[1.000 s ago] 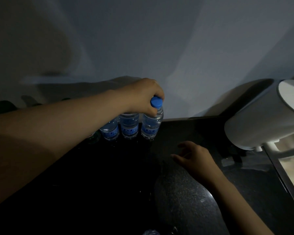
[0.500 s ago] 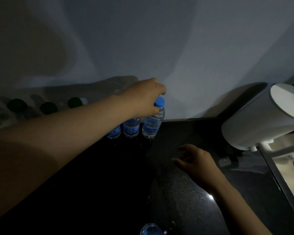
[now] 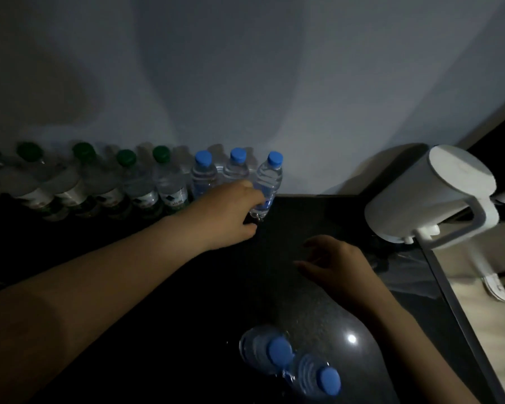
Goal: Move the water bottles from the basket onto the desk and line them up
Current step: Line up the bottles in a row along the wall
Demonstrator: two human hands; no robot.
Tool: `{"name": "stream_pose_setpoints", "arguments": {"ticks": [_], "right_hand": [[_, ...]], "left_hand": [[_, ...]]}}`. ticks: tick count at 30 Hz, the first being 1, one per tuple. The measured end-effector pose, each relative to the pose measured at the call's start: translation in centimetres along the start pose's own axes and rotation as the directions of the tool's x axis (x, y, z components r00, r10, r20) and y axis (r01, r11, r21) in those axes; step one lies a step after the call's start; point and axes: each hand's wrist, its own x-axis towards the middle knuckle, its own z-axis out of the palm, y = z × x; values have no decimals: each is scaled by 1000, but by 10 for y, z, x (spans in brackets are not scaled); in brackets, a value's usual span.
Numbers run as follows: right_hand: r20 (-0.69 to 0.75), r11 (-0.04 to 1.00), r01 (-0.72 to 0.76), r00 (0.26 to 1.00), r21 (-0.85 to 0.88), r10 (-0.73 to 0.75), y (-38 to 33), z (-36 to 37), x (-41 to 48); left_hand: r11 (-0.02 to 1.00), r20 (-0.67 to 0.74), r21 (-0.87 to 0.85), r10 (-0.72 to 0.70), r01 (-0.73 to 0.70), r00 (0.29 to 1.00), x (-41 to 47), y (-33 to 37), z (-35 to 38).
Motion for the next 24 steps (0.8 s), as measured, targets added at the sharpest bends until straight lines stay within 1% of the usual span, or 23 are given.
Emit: {"name": "stream_pose_setpoints", "arguments": {"ticks": [9, 16, 19, 24], "right_hand": [[-24, 999, 5, 1000, -43, -6, -10, -6, -76], [-40, 997, 8, 999, -78, -12, -9, -1, -119], [-46, 996, -1, 999, -84, -3, -7, 1, -131], [-47, 997, -18, 999, -77, 14, -5, 4, -151]], "left_hand": [[995, 39, -95, -19, 22, 999, -73, 32, 24], [989, 145, -149, 34, -13, 989, -105, 55, 46], [989, 208, -139, 72, -43, 975, -111, 65, 58], [992, 230, -112, 88, -63, 969, -111, 77, 71]]}}
